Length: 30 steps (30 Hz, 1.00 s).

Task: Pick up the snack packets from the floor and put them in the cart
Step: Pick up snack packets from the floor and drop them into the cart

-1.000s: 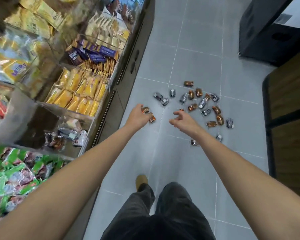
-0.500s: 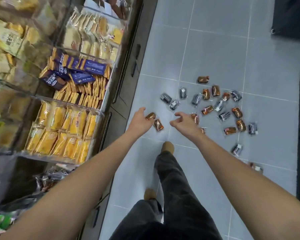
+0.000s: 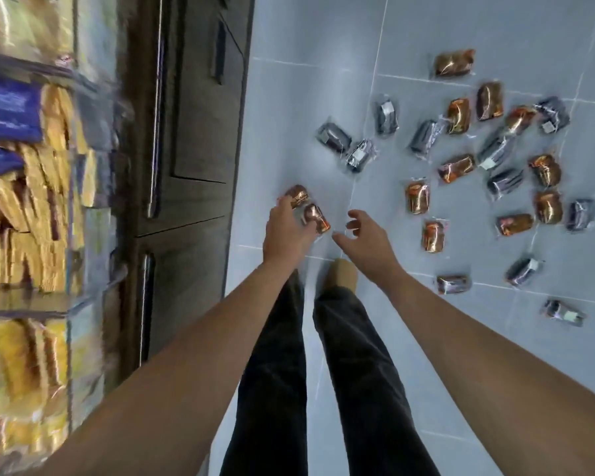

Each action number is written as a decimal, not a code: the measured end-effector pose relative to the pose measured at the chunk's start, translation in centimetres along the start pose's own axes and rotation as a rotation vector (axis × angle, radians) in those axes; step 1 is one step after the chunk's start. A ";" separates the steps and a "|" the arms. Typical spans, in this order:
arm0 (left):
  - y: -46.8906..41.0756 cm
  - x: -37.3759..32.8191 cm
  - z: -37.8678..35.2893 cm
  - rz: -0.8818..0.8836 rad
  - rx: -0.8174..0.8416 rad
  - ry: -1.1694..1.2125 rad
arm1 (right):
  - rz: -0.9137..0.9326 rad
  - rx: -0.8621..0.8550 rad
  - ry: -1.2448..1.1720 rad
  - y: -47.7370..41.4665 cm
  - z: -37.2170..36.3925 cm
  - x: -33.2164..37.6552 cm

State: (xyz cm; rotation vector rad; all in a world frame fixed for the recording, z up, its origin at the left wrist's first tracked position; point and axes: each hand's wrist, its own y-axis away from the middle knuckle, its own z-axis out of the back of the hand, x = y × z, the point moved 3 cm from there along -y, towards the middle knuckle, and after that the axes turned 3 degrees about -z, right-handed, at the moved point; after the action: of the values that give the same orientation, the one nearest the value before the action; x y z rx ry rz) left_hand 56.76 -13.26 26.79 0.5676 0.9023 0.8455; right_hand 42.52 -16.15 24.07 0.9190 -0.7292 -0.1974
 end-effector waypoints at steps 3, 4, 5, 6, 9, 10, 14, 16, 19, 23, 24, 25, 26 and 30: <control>-6.5 4.0 -3.8 0.025 0.016 -0.052 | -0.028 0.013 0.051 -6.1 -4.1 -3.9; -8.9 5.5 -5.0 0.027 0.013 -0.086 | -0.038 0.013 0.067 -8.2 -5.6 -5.3; -11.3 6.9 -6.3 0.025 0.005 -0.125 | -0.046 0.011 0.080 -10.3 -7.0 -6.7; -13.6 8.3 -7.5 0.021 -0.003 -0.162 | -0.052 0.006 0.087 -12.5 -8.3 -8.0; -19.7 12.2 -10.9 -0.002 0.002 -0.242 | -0.062 0.002 0.101 -18.3 -12.2 -11.8; -21.5 13.4 -11.9 -0.018 0.006 -0.264 | -0.064 0.001 0.113 -20.0 -13.4 -12.8; -27.9 17.4 -15.1 -0.064 -0.013 -0.316 | -0.026 -0.041 0.192 -25.3 -17.6 -16.1; -30.2 18.9 -16.4 -0.068 -0.020 -0.356 | 0.006 -0.088 0.230 -27.0 -19.4 -17.2; -32.3 20.4 -17.9 -0.120 -0.066 -0.445 | 0.031 -0.183 0.308 -28.7 -21.5 -18.7; -33.5 20.9 -18.2 -0.209 -0.188 -0.471 | 0.059 -0.262 0.333 -29.8 -22.8 -19.6; -33.7 20.9 -18.1 -0.222 -0.205 -0.474 | 0.067 -0.267 0.318 -29.9 -22.8 -19.6; -33.8 20.8 -18.0 -0.226 -0.210 -0.475 | 0.072 -0.270 0.299 -29.9 -22.9 -19.7; -33.9 20.8 -17.8 -0.221 -0.206 -0.471 | 0.076 -0.269 0.287 -29.9 -22.8 -19.7; -32.7 20.0 -16.5 -0.164 -0.192 -0.409 | 0.044 -0.256 0.298 -29.0 -21.7 -19.2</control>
State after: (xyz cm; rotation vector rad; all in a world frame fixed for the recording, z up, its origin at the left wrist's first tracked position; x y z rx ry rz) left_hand 62.32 -13.58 -14.58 0.4688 0.4803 0.6283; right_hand 46.42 -10.94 -16.45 0.6689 -0.4357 -0.1083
